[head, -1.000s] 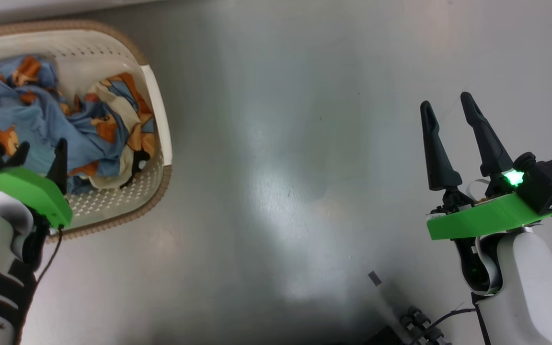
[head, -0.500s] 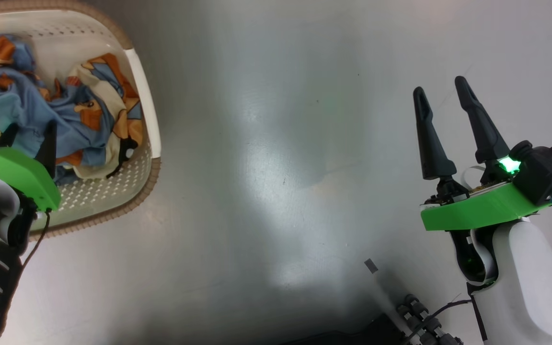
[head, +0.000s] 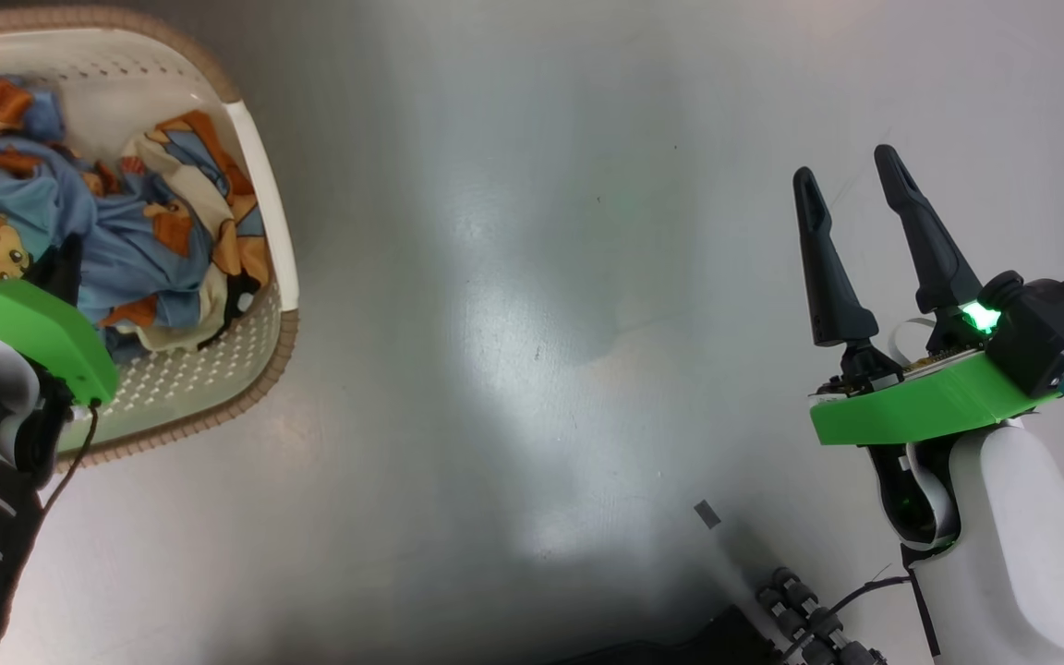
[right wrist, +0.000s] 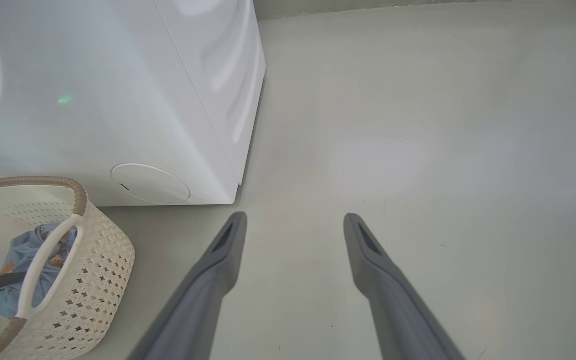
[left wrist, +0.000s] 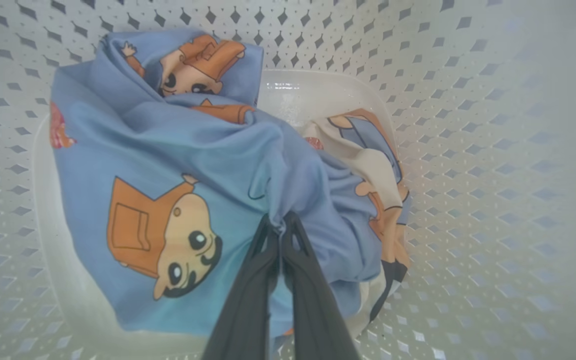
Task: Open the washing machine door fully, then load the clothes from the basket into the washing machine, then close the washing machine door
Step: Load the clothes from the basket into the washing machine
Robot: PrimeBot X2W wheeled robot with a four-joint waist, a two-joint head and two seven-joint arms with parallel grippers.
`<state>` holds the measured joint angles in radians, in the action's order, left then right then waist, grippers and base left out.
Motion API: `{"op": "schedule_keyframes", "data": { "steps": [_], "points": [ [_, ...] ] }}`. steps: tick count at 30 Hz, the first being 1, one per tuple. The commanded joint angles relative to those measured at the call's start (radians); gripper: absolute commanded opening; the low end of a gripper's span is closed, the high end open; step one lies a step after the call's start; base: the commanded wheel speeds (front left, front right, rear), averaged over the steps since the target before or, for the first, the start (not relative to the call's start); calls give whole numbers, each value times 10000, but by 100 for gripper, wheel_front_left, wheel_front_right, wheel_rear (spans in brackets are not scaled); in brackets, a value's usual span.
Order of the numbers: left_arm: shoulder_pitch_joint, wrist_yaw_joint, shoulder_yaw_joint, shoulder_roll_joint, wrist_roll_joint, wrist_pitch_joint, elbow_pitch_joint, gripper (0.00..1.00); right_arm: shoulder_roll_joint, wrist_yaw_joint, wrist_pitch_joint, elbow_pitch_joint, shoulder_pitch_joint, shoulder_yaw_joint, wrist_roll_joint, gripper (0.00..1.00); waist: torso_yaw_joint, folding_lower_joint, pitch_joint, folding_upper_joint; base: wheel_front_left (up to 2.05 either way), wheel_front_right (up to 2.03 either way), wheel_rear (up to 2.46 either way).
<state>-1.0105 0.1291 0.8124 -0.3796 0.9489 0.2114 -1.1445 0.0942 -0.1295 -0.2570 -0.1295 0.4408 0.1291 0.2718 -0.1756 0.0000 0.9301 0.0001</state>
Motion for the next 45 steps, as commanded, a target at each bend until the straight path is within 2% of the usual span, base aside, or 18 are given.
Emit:
{"op": "schedule_keyframes", "data": {
  "steps": [1,8,14,19,32,45],
  "points": [
    [39,15,-60,-373,181,130,-8,0,1,-12,-48,203,-256,114,-71,100,48,0,-121,-1,0,0,0],
    [320,15,28,-261,768,424,45,0,15,-12,-48,110,-304,71,-65,100,296,0,-705,-1,0,0,0],
    [629,15,-675,-203,907,497,304,0,87,-12,-48,-52,-478,-5,26,100,580,0,-1478,-1,0,0,0],
    [1071,15,-1594,-137,364,500,779,0,175,-12,-48,-189,-632,-27,89,100,745,0,-2038,-1,0,0,0],
    [3310,15,-4588,354,-2034,503,2479,0,282,-12,-48,-727,-1399,116,311,100,987,0,-4153,-1,0,0,0],
    [5221,15,-6504,944,-3783,503,4597,0,589,-12,-48,-1025,-2301,35,545,100,1197,0,-5695,-1,0,0,0]
  ]
}}
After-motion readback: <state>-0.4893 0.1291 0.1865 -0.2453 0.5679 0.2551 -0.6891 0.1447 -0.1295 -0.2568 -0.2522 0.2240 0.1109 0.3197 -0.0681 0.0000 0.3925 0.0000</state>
